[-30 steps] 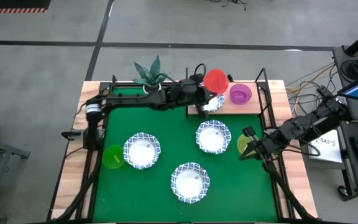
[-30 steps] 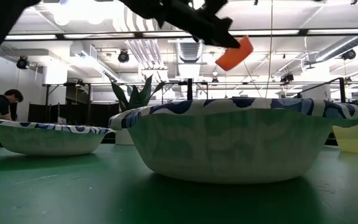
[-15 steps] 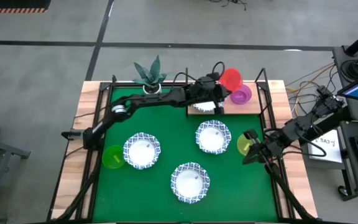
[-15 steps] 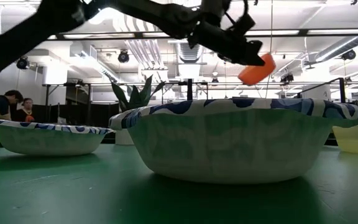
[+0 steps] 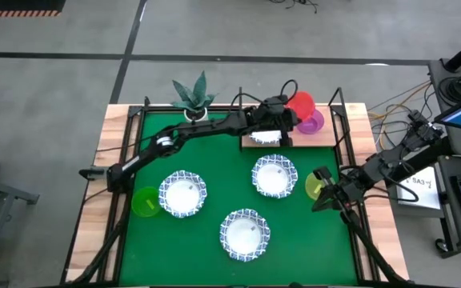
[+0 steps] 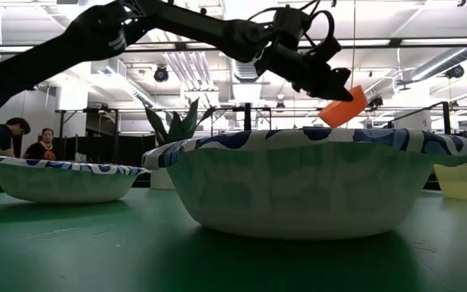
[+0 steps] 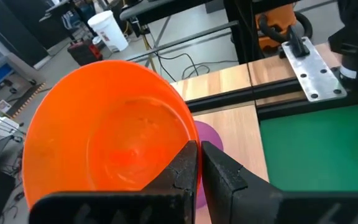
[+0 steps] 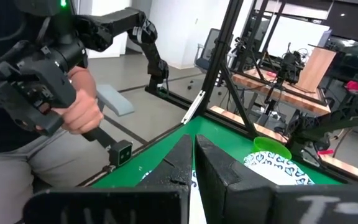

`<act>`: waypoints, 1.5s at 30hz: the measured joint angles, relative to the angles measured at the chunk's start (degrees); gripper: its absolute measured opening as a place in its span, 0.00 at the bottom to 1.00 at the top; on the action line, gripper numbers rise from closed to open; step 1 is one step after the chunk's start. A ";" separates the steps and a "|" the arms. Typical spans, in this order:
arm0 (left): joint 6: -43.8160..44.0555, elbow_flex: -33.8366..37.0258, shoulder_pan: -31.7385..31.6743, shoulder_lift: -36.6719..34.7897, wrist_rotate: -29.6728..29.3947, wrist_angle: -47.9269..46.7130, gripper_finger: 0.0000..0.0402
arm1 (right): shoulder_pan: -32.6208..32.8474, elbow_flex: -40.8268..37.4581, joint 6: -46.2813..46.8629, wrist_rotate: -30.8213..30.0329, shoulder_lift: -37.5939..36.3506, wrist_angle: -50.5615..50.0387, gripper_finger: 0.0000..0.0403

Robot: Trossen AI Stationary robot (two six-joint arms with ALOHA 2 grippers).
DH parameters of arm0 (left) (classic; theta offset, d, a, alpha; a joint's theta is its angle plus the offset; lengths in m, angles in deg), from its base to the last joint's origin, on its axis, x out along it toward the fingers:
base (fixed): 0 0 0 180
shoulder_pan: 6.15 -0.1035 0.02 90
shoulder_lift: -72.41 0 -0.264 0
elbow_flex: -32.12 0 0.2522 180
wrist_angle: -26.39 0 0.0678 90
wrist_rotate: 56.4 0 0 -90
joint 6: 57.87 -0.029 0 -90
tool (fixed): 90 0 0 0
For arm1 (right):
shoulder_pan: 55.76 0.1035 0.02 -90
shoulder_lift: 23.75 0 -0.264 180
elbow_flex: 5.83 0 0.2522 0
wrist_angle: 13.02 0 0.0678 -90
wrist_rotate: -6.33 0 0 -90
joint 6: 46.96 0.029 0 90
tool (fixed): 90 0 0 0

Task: Place and stack bowls onto a shelf
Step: Stack the orange bowl on top of the purple bowl on the shelf

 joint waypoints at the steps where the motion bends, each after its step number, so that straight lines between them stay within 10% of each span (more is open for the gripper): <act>1: 0.21 0.00 -0.09 0.08 -0.01 0.03 0.00 | 0.00 -0.04 -0.51 -0.01 0.02 0.69 0.02; 45: 5.59 0.15 -0.78 6.48 4.36 17.37 0.00 | -0.02 -2.54 -3.45 5.90 -3.82 8.47 0.02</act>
